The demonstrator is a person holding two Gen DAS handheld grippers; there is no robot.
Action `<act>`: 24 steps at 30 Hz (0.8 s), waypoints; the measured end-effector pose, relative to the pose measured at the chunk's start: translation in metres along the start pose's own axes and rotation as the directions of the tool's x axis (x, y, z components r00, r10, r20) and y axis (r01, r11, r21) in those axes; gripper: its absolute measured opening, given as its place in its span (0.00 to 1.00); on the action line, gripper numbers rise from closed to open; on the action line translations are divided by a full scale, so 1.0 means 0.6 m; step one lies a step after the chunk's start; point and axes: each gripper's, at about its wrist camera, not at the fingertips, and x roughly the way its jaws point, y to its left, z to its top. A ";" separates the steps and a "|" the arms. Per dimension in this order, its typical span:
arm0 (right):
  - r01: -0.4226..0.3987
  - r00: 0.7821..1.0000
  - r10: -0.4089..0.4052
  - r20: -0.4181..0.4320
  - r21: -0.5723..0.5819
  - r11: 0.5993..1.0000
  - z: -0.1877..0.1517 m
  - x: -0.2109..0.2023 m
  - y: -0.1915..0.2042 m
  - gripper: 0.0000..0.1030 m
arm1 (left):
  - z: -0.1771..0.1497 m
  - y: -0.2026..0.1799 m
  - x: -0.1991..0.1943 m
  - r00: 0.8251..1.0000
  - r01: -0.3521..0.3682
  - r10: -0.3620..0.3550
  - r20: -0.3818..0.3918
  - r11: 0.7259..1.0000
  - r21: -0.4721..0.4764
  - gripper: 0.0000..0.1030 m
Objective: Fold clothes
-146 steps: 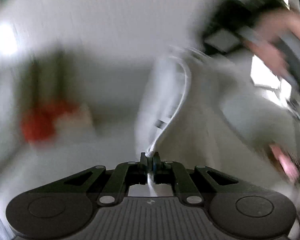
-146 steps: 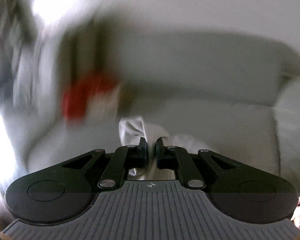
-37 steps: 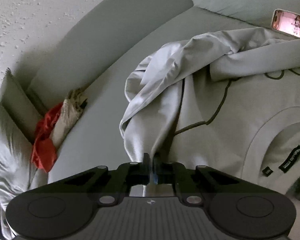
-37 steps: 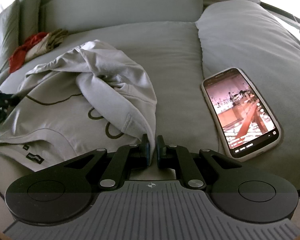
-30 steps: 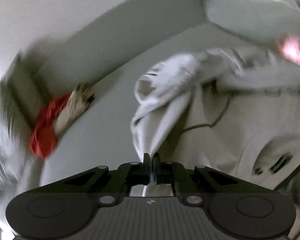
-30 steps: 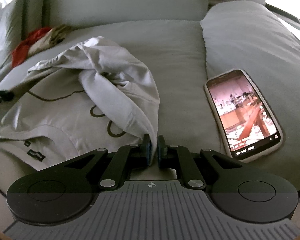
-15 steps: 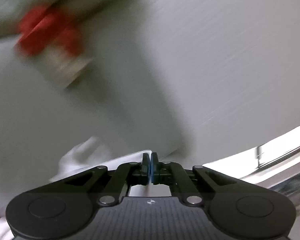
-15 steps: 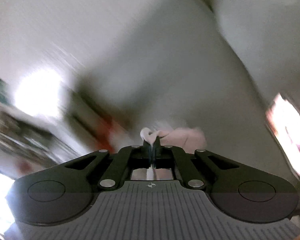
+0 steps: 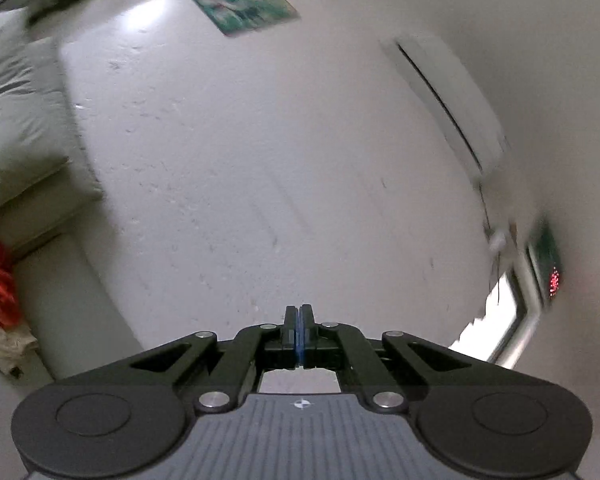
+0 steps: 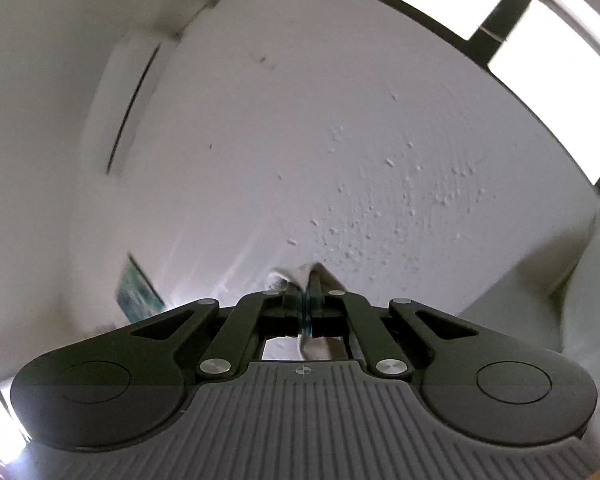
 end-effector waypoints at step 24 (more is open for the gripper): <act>0.149 0.924 -0.132 -0.358 0.021 0.989 -0.144 0.130 -0.065 0.02 | -0.544 0.247 -0.042 0.586 -0.306 -0.197 -0.786 0.845 -0.439 0.44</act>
